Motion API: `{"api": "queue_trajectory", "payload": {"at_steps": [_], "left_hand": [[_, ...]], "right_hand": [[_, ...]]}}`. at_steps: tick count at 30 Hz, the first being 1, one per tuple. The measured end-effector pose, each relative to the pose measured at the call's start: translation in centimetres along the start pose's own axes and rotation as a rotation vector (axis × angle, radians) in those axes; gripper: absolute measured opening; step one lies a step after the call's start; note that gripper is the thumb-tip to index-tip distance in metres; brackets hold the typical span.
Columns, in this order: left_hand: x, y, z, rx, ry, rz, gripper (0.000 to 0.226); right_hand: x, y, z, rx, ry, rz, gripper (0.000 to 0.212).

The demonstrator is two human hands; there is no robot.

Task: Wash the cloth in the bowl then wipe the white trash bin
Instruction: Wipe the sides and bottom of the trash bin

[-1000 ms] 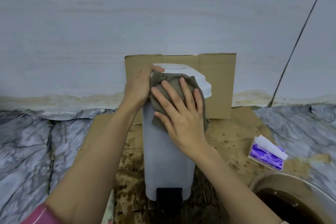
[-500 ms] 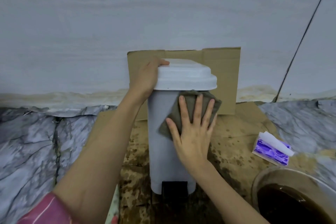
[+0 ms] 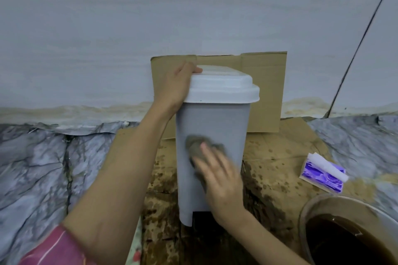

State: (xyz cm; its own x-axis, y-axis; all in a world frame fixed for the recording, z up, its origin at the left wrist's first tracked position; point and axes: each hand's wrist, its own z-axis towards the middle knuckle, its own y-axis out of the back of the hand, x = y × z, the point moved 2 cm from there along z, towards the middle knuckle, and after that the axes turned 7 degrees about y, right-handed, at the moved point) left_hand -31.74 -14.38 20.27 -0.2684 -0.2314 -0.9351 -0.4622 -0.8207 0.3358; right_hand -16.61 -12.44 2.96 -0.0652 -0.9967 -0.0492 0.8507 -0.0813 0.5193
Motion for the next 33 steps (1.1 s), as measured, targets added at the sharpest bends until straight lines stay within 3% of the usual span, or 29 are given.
{"api": "queue_trajectory", "payload": {"at_steps": [3,5,10,16,19,23,25,28,31,33], "left_hand": [[0.1,0.1,-0.1,-0.006,-0.004,-0.016,0.028],[0.0,0.0,-0.3,0.0,0.0,-0.038,0.029],[0.0,-0.1,-0.2,-0.009,0.028,-0.015,0.037],[0.6,0.3,-0.5,0.013,0.007,-0.021,0.036],[0.4,0.2,-0.4,-0.002,0.005,-0.048,0.034],[0.5,0.2,-0.3,-0.022,0.002,-0.042,0.034],[0.5,0.1,-0.1,-0.032,0.008,-0.037,0.034],[0.4,-0.1,0.1,-0.02,0.023,-0.032,0.032],[0.7,0.1,-0.1,-0.015,0.053,-0.023,0.032],[0.7,0.1,-0.1,-0.013,0.031,-0.011,0.033]], "right_hand": [[-1.7,2.7,5.3,-0.322,-0.147,-0.033,0.039],[-2.5,3.5,8.2,-0.339,-0.164,-0.116,0.041],[-2.0,2.2,11.2,-0.157,-0.159,-0.243,0.039],[-3.3,2.3,8.9,-0.128,-0.039,-0.358,0.045],[-4.6,2.1,6.5,-0.101,-0.026,-0.279,0.055],[-4.6,1.1,3.4,-0.009,-0.001,-0.158,0.047],[-3.7,0.1,2.0,0.061,0.029,-0.166,0.053],[-1.5,-1.3,-0.9,0.254,0.274,-0.172,0.068],[-1.5,-1.3,-3.3,0.487,0.619,-0.236,0.062],[-2.5,-0.6,-2.6,0.477,0.571,-0.281,0.068]]}}
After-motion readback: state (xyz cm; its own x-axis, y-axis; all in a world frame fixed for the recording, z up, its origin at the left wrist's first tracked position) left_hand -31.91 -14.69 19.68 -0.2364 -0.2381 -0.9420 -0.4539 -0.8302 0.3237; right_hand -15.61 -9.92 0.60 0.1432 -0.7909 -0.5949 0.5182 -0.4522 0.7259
